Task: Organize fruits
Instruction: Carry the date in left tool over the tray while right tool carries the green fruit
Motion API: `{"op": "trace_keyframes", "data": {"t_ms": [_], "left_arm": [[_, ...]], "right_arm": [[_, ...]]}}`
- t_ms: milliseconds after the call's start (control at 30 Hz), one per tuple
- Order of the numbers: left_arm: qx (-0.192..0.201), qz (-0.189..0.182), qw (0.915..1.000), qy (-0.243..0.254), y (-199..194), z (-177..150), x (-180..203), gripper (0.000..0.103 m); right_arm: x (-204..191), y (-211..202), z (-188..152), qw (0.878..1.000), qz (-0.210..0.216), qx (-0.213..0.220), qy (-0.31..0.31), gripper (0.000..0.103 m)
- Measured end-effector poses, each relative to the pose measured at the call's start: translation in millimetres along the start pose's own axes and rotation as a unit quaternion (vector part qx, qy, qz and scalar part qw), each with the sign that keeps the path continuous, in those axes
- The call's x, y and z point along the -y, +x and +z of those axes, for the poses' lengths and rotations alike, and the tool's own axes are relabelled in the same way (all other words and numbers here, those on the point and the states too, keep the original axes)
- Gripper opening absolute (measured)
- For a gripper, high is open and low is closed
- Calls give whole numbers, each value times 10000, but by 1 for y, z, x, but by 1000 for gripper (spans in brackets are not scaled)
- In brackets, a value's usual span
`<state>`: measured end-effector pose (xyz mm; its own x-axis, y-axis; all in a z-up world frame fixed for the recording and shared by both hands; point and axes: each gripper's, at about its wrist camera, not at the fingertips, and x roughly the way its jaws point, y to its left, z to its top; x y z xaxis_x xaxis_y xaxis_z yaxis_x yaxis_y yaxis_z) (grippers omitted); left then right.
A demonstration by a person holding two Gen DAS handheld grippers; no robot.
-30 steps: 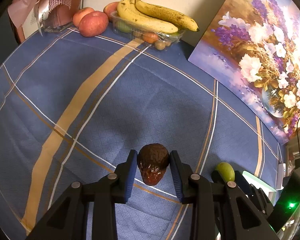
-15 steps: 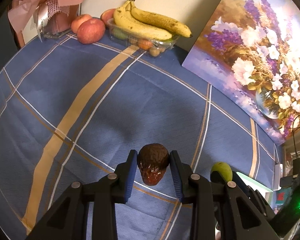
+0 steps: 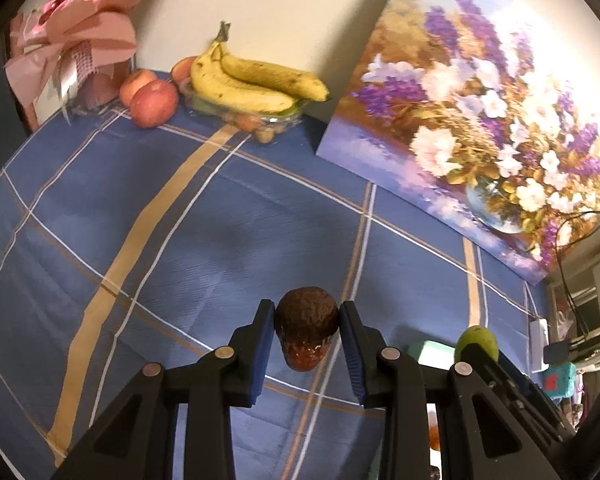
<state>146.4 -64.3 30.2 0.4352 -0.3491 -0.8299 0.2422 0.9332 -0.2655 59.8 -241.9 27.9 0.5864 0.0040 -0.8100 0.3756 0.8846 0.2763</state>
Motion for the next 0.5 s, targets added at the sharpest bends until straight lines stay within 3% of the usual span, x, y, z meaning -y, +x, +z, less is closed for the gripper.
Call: {"op": "trace_keyframes", "data": {"t_ms": [500], "left_arm": [[1,-124,9974,704,-3,-25,70,35]], "right_arm": [[49,-44,0,9990,-376,222,137,47]]}}
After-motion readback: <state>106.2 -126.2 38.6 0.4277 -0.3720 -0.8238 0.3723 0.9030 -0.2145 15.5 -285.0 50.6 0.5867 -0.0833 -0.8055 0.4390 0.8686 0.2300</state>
